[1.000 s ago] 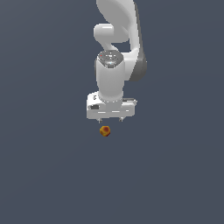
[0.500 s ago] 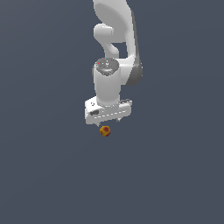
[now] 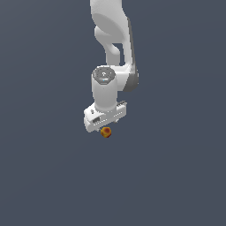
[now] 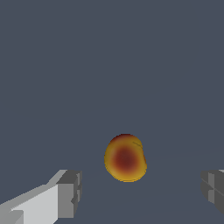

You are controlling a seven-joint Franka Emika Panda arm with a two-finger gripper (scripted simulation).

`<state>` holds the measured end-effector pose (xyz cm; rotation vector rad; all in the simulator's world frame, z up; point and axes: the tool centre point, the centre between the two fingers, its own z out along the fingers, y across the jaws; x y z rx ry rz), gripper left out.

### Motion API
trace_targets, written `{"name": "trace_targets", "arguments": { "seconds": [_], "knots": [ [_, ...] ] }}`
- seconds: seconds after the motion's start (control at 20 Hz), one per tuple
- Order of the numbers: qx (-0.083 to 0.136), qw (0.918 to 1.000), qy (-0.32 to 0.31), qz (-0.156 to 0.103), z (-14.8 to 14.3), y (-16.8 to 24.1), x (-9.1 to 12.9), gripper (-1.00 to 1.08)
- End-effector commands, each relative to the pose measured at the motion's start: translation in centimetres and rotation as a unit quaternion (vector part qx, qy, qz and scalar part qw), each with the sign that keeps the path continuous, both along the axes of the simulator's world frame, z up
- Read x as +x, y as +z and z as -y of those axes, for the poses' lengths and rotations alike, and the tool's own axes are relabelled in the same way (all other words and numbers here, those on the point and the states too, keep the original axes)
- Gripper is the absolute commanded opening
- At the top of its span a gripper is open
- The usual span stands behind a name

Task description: Pick up the object and move it to a goal position.

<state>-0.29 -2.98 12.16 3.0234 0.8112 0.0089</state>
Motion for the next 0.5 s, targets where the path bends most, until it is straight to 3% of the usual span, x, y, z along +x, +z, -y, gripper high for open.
{"name": "trace_targets", "arguments": {
  "seconds": [0.0, 0.45],
  "knots": [
    [0.0, 0.9995, 0.032, -0.001, 0.3, -0.7, -0.2, 1.0],
    [0.003, 0.9926, 0.121, -0.004, 1.1, -2.8, -0.7, 1.0]
  ]
}}
